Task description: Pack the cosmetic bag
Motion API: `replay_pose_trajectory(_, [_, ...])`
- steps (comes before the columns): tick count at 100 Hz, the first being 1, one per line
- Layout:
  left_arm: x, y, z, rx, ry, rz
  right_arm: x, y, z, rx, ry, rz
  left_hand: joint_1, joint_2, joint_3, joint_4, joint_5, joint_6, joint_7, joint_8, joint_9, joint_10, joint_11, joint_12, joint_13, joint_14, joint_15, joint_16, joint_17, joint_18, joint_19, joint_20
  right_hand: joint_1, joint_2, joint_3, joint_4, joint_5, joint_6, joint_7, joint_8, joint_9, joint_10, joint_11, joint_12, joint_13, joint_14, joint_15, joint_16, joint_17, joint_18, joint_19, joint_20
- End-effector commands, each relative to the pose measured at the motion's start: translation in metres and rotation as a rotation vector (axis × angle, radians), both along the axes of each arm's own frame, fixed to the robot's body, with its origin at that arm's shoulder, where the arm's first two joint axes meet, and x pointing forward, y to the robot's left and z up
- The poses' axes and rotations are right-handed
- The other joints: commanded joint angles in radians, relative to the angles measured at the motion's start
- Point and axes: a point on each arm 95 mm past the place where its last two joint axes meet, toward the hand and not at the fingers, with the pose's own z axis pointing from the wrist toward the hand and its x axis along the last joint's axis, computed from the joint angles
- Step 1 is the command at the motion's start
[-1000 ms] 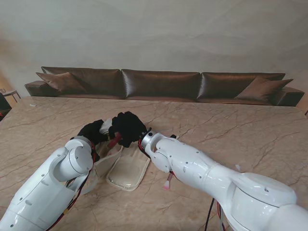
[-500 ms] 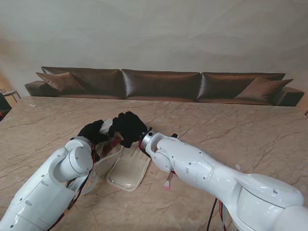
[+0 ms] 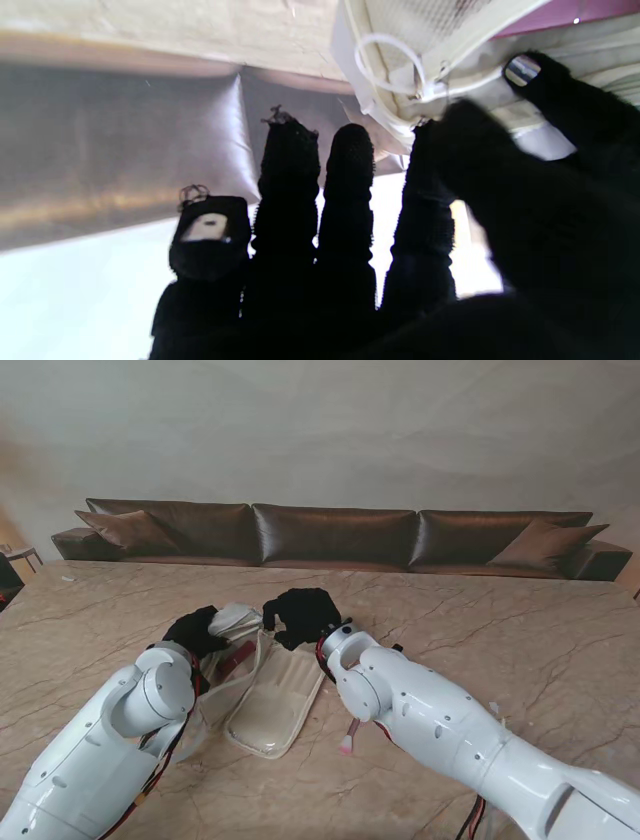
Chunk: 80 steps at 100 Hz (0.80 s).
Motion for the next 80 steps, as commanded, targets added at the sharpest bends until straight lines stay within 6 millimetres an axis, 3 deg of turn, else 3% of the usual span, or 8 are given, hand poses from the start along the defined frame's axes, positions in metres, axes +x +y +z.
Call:
replay_pose_trajectory(1, [0.000,-0.005,0.005,-0.033,-0.006,0.007,0.002,-0.014,-0.012,0.019,0.055,-0.027,0.143,0.141,0.046,0.049,0.041,-0.144,0.079,0.006,0.011,-0.051,0.013,0.003,0.097,-0.019,0.060,-0.011,0.085,-0.104,0.239,0.032,0.058,0.023,0.051,0.026,0.031,-0.004,0.025,-0.038,0.070,0.020,-0.007,0.016,0.061,0.041,0.037,0.010,0.055,0.002,0.085,-0.012])
replay_pose_trajectory(15, [0.001,-0.007,0.005,-0.056,-0.005,0.029,0.004,-0.022,-0.024,0.049,0.188,-0.044,0.136,0.142,0.040,0.050,0.060,-0.136,0.091,-0.005,0.039,-0.037,0.024,0.000,0.113,-0.004,0.060,-0.018,0.085,-0.093,0.249,0.039,0.147,0.022,0.094,0.024,0.073,0.024,0.029,-0.079,0.141,0.037,-0.023,0.018,0.116,0.057,0.077,0.019,0.100,0.011,0.145,-0.046])
replay_pose_trajectory(35, [0.000,-0.009,0.006,-0.091,0.017,0.020,0.012,-0.024,-0.040,0.099,0.365,-0.084,0.136,0.155,0.035,0.050,0.063,-0.135,0.096,-0.013,0.044,-0.037,0.040,0.004,0.111,0.007,0.056,-0.022,0.084,-0.076,0.248,0.041,0.201,0.024,0.105,0.016,0.085,0.095,-0.030,-0.098,0.124,0.062,-0.043,0.038,0.068,0.078,0.092,0.037,0.059,0.018,0.157,-0.059])
replay_pose_trajectory(55, [-0.002,-0.010,0.007,-0.094,0.018,0.008,0.024,-0.021,-0.049,0.190,0.493,-0.141,0.139,0.159,0.027,0.050,0.063,-0.138,0.099,-0.015,0.040,-0.041,0.049,0.005,0.112,0.008,0.058,-0.023,0.084,-0.073,0.248,0.042,0.128,0.048,0.086,0.044,0.005,0.161,-0.114,-0.131,0.043,0.076,-0.040,0.057,0.003,0.079,0.092,0.048,0.003,0.002,0.151,-0.059])
replay_pose_trajectory(61, [-0.002,-0.009,0.007,-0.095,0.016,0.008,0.027,-0.020,-0.051,0.214,0.516,-0.156,0.140,0.160,0.025,0.050,0.062,-0.138,0.099,-0.015,0.039,-0.043,0.051,0.005,0.112,0.008,0.058,-0.023,0.084,-0.073,0.248,0.042,0.105,0.040,0.086,0.054,-0.019,0.187,-0.199,-0.096,0.015,0.070,-0.018,0.053,-0.015,0.073,0.090,0.051,-0.009,-0.004,0.145,-0.058])
replay_pose_trajectory(80, [-0.002,-0.009,0.006,-0.094,0.014,0.004,0.031,-0.014,-0.054,0.374,0.607,-0.187,0.145,0.164,0.020,0.052,0.062,-0.139,0.099,-0.016,0.036,-0.044,0.054,0.002,0.110,0.008,0.058,-0.024,0.084,-0.072,0.249,0.043,0.054,0.021,0.058,0.074,-0.049,0.193,-0.263,-0.035,-0.057,0.061,0.015,0.050,-0.075,0.068,0.090,0.066,-0.056,-0.011,0.132,-0.044])
